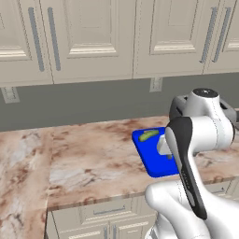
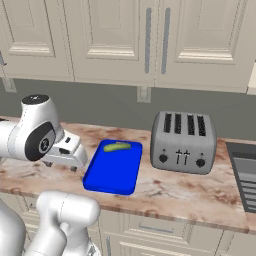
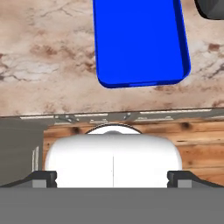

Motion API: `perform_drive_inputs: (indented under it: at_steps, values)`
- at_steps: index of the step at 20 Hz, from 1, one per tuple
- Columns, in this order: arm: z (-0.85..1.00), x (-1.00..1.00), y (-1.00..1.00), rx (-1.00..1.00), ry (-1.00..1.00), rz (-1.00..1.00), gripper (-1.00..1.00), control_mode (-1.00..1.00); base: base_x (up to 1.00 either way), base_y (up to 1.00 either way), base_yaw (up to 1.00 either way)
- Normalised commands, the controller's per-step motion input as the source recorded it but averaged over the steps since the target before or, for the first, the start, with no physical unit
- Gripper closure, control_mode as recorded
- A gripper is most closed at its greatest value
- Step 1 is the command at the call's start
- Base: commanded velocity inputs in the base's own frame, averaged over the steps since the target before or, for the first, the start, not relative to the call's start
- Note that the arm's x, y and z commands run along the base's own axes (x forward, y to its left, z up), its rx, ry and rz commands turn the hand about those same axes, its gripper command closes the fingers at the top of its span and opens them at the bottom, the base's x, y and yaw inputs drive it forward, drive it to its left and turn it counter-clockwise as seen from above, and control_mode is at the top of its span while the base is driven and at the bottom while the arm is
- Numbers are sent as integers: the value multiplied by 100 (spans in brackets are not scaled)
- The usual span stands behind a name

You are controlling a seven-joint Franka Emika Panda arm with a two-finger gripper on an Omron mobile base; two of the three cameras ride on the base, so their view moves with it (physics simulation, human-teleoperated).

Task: Place the two vegetables and bowl onto the tray for setting up a vegetable dip station.

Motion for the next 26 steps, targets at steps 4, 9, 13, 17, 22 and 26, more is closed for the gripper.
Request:
perform_drive_inputs:
  at_steps: [4, 9, 13, 17, 22, 26]
  values:
    - [0, -1, 0, 0, 1, 0, -100, -100, 0, 0, 0]
    - [0, 0, 0, 0, 0, 0, -100, 100, -20, -10, 0]
    - [0, 0, 0, 0, 0, 0, -100, 100, -62, -58, 0]
    - [0, 0, 0, 0, 0, 0, -100, 100, -61, -70, 0]
    - [0, 0, 0, 0, 0, 0, -100, 100, -3, -94, 0]
    - [0, 0, 0, 0, 0, 0, -100, 100, 0, -100, 0]
